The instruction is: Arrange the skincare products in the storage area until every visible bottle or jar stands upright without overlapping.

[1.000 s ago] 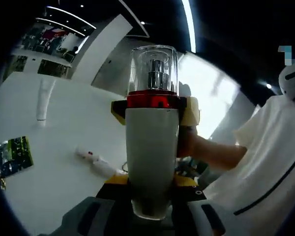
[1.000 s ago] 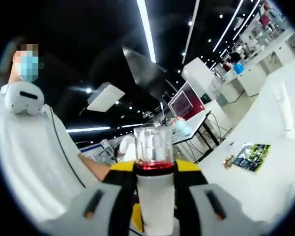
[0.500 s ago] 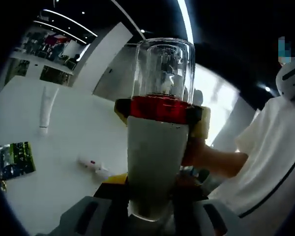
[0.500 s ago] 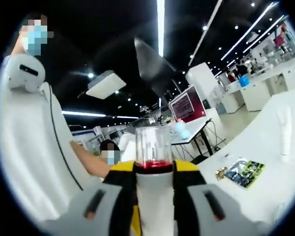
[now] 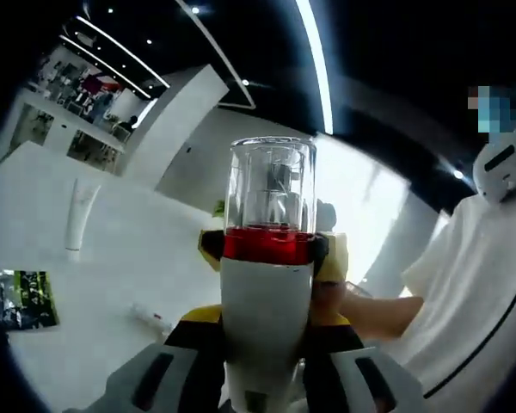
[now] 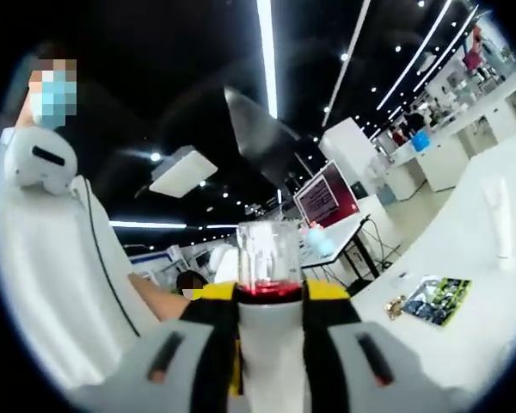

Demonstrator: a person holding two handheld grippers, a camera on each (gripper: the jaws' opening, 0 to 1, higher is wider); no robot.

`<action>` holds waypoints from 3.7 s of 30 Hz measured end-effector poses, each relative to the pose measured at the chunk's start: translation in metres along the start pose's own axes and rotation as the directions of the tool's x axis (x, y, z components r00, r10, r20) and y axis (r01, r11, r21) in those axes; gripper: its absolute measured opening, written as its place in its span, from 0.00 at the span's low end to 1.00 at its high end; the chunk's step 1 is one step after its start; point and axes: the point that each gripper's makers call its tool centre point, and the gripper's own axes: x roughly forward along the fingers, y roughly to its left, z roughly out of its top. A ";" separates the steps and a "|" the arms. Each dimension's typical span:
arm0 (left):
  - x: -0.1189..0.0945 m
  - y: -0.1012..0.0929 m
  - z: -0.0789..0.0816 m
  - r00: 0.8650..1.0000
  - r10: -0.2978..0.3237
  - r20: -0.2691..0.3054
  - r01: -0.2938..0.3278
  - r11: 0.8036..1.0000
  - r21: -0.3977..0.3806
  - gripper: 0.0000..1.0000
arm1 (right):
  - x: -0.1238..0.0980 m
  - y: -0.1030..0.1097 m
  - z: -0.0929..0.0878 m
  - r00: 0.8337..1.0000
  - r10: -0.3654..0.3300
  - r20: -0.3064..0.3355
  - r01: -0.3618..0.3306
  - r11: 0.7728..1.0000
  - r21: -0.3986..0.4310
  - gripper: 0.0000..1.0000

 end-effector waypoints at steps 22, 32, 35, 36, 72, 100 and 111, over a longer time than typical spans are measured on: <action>-0.001 0.041 -0.022 0.952 0.297 -0.071 -0.283 0.945 0.165 0.33 | 0.001 -0.024 -0.010 0.912 -0.321 -0.257 0.290 0.945 -0.149 0.43; -0.001 0.060 -0.027 0.879 0.474 -0.057 -0.450 0.862 0.232 0.33 | -0.002 -0.049 -0.012 0.809 -0.546 -0.217 0.517 0.837 -0.179 0.34; -0.002 0.065 -0.028 0.858 0.510 -0.062 -0.485 0.844 0.230 0.33 | 0.000 -0.050 -0.014 0.798 -0.577 -0.174 0.537 0.812 -0.230 0.32; -0.002 0.067 -0.031 0.851 0.520 -0.068 -0.492 0.837 0.239 0.33 | -0.001 -0.051 -0.016 0.790 -0.587 -0.177 0.544 0.805 -0.237 0.32; -0.072 0.109 -0.033 0.705 0.709 -0.036 -0.670 0.681 0.296 0.48 | -0.001 -0.080 0.020 0.785 -0.609 -0.110 0.541 0.762 -0.356 0.28; -0.155 0.174 -0.089 0.450 0.878 -0.162 -0.624 0.439 0.646 0.43 | -0.049 -0.154 0.062 0.720 -0.689 -0.084 0.617 0.690 -0.378 0.28; -0.156 0.180 -0.096 0.433 0.886 -0.169 -0.582 0.418 0.698 0.36 | -0.058 -0.197 0.078 0.696 -0.712 -0.097 0.634 0.672 -0.384 0.28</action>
